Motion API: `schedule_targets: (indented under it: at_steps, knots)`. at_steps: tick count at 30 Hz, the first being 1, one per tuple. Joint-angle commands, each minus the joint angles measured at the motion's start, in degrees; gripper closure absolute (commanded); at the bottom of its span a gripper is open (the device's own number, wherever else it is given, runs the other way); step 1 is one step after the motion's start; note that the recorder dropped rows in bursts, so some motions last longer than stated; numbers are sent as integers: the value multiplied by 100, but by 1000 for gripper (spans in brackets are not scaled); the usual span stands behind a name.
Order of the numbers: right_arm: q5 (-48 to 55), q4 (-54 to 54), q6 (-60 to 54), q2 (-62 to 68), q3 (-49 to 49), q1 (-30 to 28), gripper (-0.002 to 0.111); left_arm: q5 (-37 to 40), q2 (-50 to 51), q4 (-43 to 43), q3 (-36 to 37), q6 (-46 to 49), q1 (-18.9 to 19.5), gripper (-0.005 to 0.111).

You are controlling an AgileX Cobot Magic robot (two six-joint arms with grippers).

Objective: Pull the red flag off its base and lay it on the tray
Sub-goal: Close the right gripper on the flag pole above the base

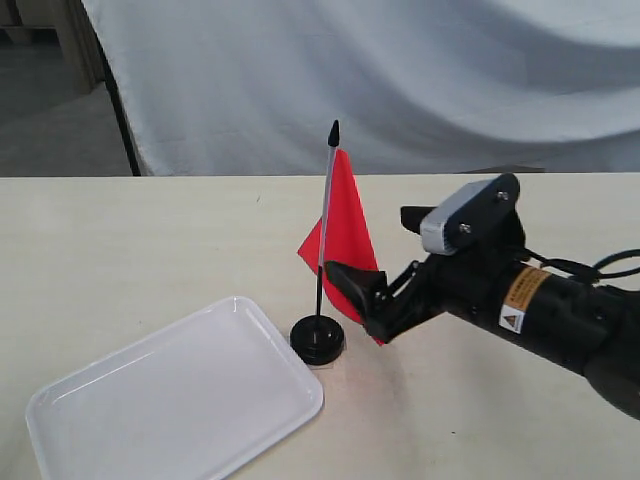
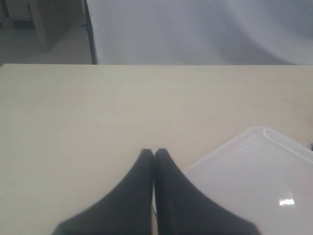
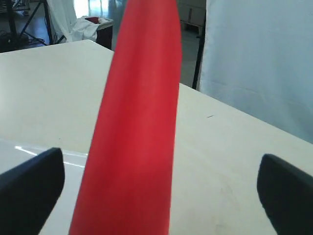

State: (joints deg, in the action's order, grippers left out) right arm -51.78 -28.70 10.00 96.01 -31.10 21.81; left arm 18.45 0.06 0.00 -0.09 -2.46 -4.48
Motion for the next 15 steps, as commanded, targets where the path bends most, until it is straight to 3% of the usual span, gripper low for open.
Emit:
schedule_targets:
  at_steps: [1,6,11,13,15]
  knots:
    - [162,509,-173,529,-572,355,4,0,-6,0,9,8,-25,107]
    - [111,638,-215,1179,-994,402,11,0,-6,0,9,8,-25,107]
    - [19,626,-241,1327,-1023,402,36,0,-6,0,9,8,-25,107]
    - [19,428,-362,1327,-1023,402,62,0,-6,0,9,8,-25,107]
    - [19,110,-362,1327,-1012,416,105,0,-6,0,9,8,-25,107]
